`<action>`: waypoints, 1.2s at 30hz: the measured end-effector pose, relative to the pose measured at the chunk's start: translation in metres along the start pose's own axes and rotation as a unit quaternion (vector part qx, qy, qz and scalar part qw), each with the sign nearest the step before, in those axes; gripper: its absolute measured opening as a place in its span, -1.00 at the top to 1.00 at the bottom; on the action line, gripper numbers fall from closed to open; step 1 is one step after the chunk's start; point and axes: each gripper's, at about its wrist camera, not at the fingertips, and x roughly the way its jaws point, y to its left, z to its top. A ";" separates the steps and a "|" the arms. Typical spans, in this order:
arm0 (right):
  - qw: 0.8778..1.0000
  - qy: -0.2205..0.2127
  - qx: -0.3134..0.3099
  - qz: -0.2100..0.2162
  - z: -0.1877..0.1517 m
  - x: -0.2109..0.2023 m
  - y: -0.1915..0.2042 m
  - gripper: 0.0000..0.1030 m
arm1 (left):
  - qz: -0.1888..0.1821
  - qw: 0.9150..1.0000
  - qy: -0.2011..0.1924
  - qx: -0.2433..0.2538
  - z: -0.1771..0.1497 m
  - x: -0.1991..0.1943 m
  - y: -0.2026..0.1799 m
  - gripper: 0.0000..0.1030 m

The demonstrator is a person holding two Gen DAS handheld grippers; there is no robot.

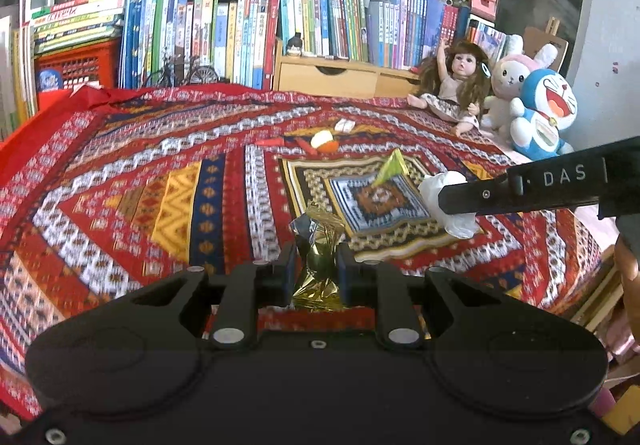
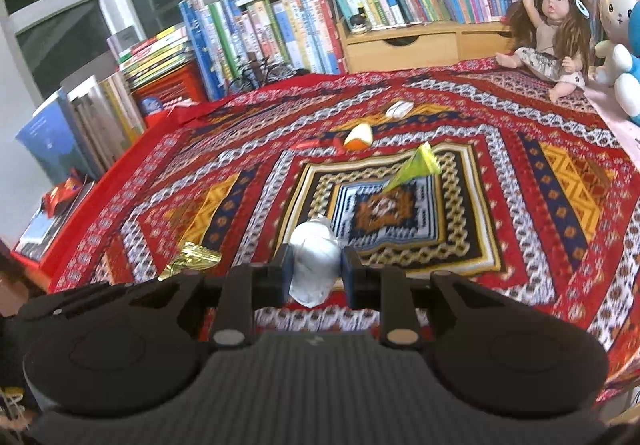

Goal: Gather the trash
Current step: 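Lift both held items and carry them over the black bag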

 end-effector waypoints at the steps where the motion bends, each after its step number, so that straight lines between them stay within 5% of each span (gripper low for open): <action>1: 1.000 0.002 0.000 0.003 -0.005 -0.002 0.001 0.41 | 0.000 1.000 0.002 0.000 -0.003 -0.002 0.000 0.62; 20: 0.997 0.060 0.037 0.018 -0.131 -0.003 0.001 0.40 | -0.002 0.994 0.095 -0.051 -0.115 -0.015 0.012 0.62; 36: 0.977 0.176 0.120 -0.001 -0.235 0.050 -0.021 0.40 | 0.022 0.980 0.186 -0.068 -0.205 0.015 0.011 0.61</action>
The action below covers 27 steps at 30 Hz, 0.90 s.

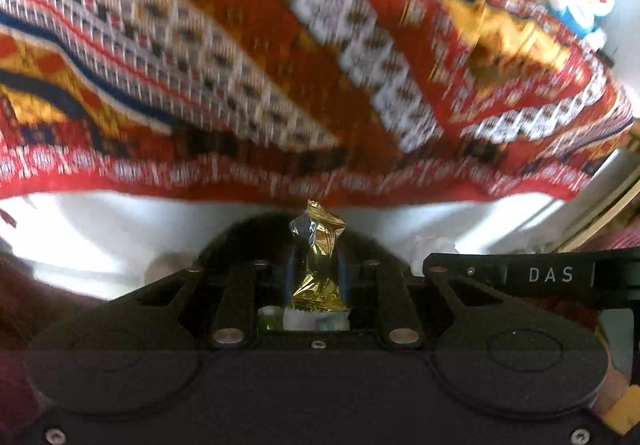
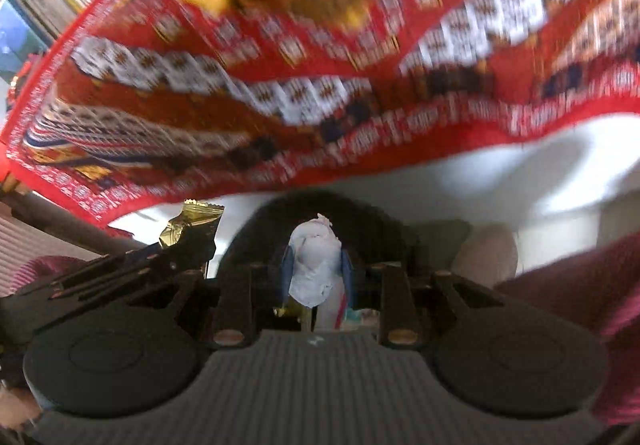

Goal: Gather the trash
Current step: 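Lift both held items and carry them over the black bag, then lower both items into the black bag and open both grippers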

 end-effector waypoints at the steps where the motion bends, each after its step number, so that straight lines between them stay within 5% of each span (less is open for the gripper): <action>1: 1.000 0.007 0.004 -0.002 -0.004 0.005 -0.001 0.40 | 0.001 1.000 0.009 -0.002 -0.004 0.005 0.000 0.61; 11: 0.998 0.065 0.025 -0.005 -0.026 0.048 -0.013 0.40 | 0.016 0.999 0.052 -0.003 -0.031 0.053 0.006 0.61; 27: 0.998 0.058 -0.029 -0.023 -0.049 0.106 -0.009 0.36 | 0.038 0.993 0.110 -0.032 -0.052 0.113 0.023 0.61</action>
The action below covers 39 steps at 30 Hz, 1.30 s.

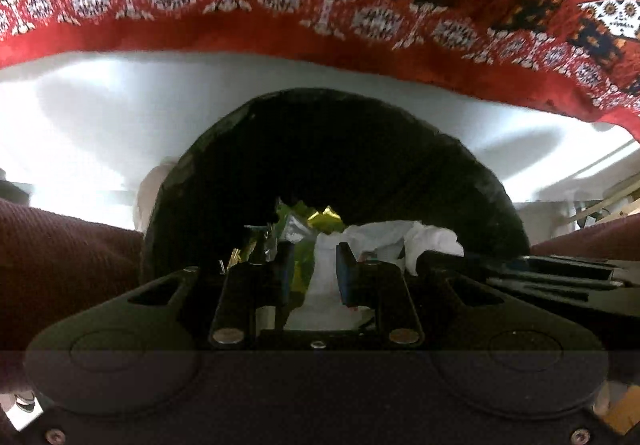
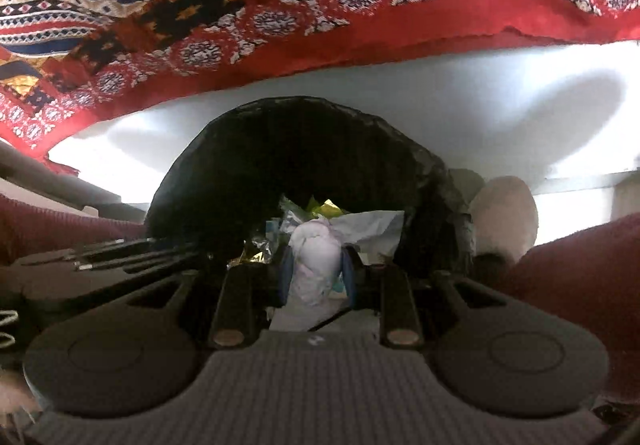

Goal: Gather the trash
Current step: 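Lower both items into the black bag and open both grippers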

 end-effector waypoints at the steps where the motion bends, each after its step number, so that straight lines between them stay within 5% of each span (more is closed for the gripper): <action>1: 1.000 0.000 0.006 0.002 0.000 0.001 -0.001 0.36 | 0.001 1.000 0.001 0.000 0.000 0.001 0.001 0.61; 7: 1.000 0.002 0.021 0.006 0.000 0.005 -0.008 0.32 | 0.005 1.000 0.003 -0.007 0.000 0.010 0.005 0.59; 11: 1.000 0.001 0.021 0.007 0.001 0.007 -0.009 0.25 | 0.008 1.000 0.002 -0.012 0.001 0.012 0.006 0.22; 16: 1.000 -0.001 0.026 0.005 0.001 0.006 -0.009 -0.02 | 0.018 1.000 0.001 -0.022 0.002 0.013 0.011 0.07; 26: 0.999 -0.008 0.033 0.003 0.004 -0.001 -0.012 -0.13 | 0.018 0.999 -0.004 -0.029 0.004 0.006 0.012 0.00; 39: 0.997 -0.070 0.013 0.028 0.010 -0.060 -0.004 -0.40 | -0.004 0.996 -0.090 -0.020 0.013 -0.070 0.006 -0.27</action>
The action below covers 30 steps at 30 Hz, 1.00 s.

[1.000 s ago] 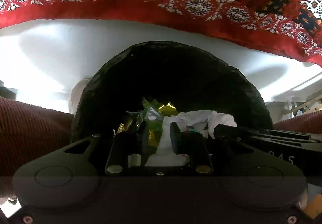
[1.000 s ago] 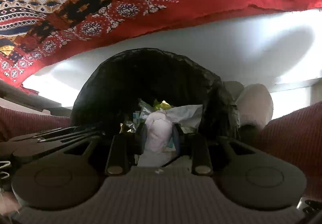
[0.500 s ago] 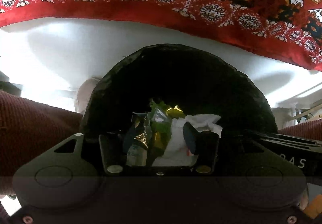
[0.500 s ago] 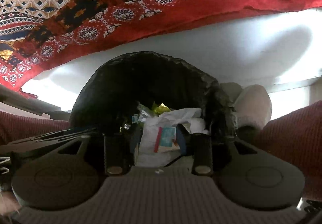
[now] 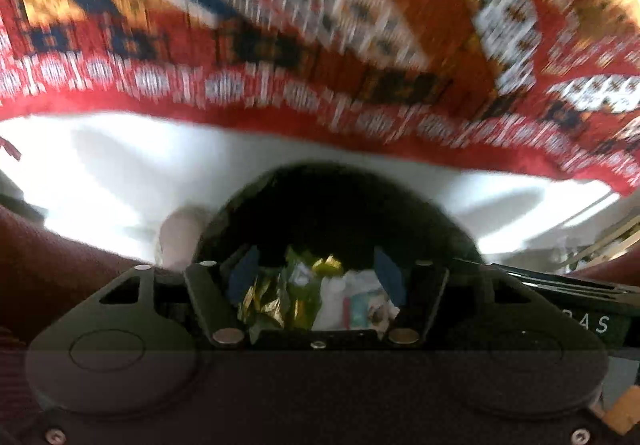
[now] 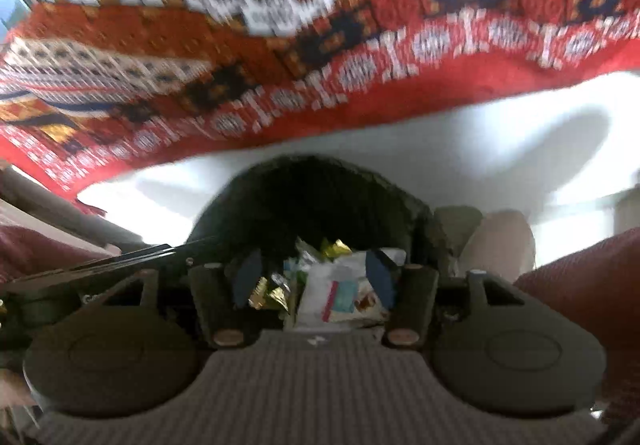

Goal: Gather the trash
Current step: 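Lower both items into the black bag and open both grippers, then move both tools back over the table toward the remaining trash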

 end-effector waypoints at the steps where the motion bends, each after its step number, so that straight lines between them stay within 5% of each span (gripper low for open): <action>1: 1.000 -0.009 -0.002 0.003 0.002 -0.008 0.001 -0.41 | -0.003 1.000 -0.011 0.003 0.003 -0.009 -0.001 -0.34; 9: 0.994 -0.098 -0.031 0.032 0.028 -0.081 0.017 -0.58 | -0.028 0.992 -0.109 0.049 0.032 -0.087 -0.019 -0.64; 16: 0.979 -0.189 -0.071 0.039 0.078 -0.149 0.034 -0.70 | -0.039 0.975 -0.194 0.101 0.083 -0.149 -0.045 -0.78; 23: 0.962 -0.260 -0.085 0.002 0.146 -0.190 0.037 -0.71 | -0.038 0.961 -0.247 0.118 0.148 -0.182 -0.065 -0.86; 30: 0.947 -0.278 -0.145 -0.069 0.208 -0.197 0.036 -0.74 | -0.034 0.961 -0.252 0.108 0.224 -0.168 -0.073 -0.86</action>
